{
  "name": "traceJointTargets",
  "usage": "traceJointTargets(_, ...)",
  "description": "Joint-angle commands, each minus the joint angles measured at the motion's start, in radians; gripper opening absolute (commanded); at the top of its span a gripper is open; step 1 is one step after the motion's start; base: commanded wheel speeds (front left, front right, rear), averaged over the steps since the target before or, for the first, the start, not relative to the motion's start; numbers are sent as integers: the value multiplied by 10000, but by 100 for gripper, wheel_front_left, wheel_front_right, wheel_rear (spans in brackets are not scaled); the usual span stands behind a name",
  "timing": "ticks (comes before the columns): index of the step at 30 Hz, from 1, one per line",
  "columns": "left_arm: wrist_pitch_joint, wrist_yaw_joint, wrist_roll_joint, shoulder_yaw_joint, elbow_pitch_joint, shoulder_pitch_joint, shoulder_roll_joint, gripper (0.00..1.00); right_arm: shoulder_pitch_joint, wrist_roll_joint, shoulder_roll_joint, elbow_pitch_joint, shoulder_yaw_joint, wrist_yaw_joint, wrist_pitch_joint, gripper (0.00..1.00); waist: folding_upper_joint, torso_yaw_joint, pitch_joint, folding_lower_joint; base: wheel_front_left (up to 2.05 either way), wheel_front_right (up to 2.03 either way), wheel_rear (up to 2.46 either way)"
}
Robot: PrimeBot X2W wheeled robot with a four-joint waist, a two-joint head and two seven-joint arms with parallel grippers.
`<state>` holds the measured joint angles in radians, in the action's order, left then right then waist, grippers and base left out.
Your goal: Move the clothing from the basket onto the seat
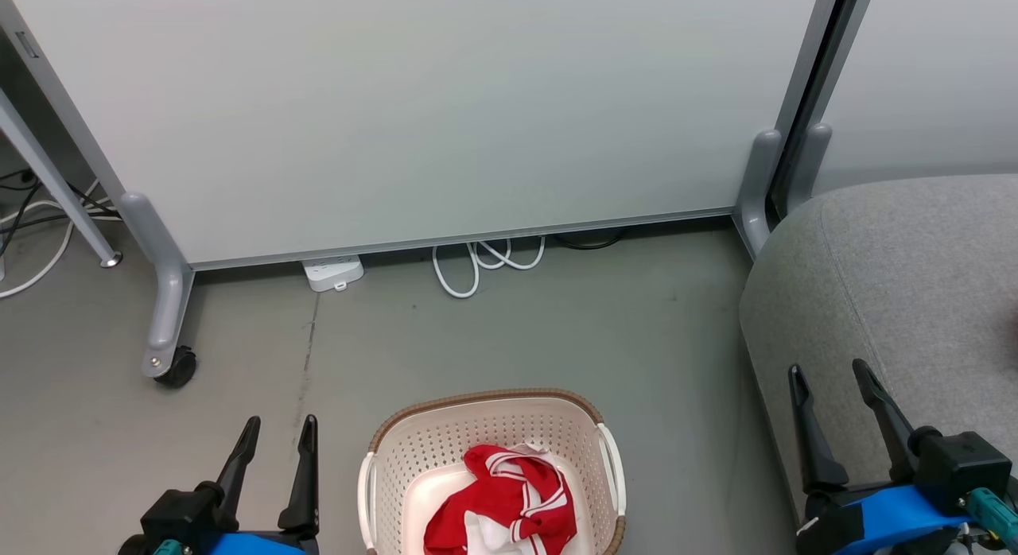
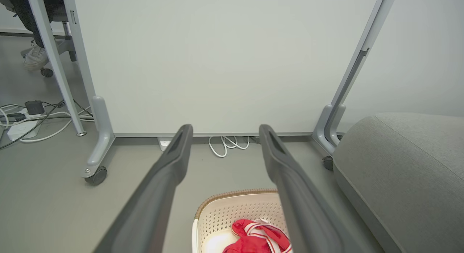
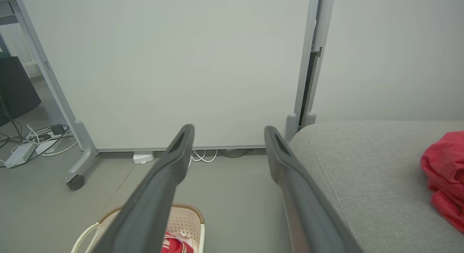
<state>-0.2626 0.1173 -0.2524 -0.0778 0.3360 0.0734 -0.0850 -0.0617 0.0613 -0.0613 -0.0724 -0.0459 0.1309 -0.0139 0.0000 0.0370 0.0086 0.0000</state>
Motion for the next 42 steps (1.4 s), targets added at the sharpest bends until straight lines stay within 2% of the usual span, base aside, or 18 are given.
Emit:
traceJointTargets(1, -33, 60, 94, -27, 34, -34, -7, 100, 23, -57, 55, 41, -46, -3, -36, 100, 0, 5, 18, 0, 0, 0, 0)
traceJointTargets(9, -33, 83, 166, 25, 39, 66, 59, 100, 72, 9, 85, 138, -23, -3, -117, 100, 0, -17, 154, 0, 0, 0, 0)
traceJointTargets(14, -33, 110, 218, -80, 62, 304, 95, 100, 411, 20, 89, 39, -38, -3, -156, 100, 0, -207, 736, 0, 0, 0, 0)
traceJointTargets(19, -33, 125, 289, -248, 98, 833, 103, 100, 1199, 55, 89, -128, 43, -3, -294, 100, 0, -661, 1976, 0, 0, 0, 0)
traceJointTargets(27, -33, 133, 232, -723, 623, 2385, -121, 100, 3161, 80, 104, -30, 638, -3, -662, 100, 0, -1792, 4741, 0, 0, 0, 0)
traceJointTargets(32, -33, 133, 148, -1443, 1445, 3580, -513, 100, 4247, 212, 109, 224, 1040, -3, -1049, 100, 0, -2579, 6174, 0, 0, 0, 0)
traceJointTargets(42, 386, 133, -488, -3756, 3897, 5420, -1396, 100, 5266, 882, 125, 1250, 1899, -3, -1964, 100, 0, -4120, 7602, 0, 0, 0, 0)
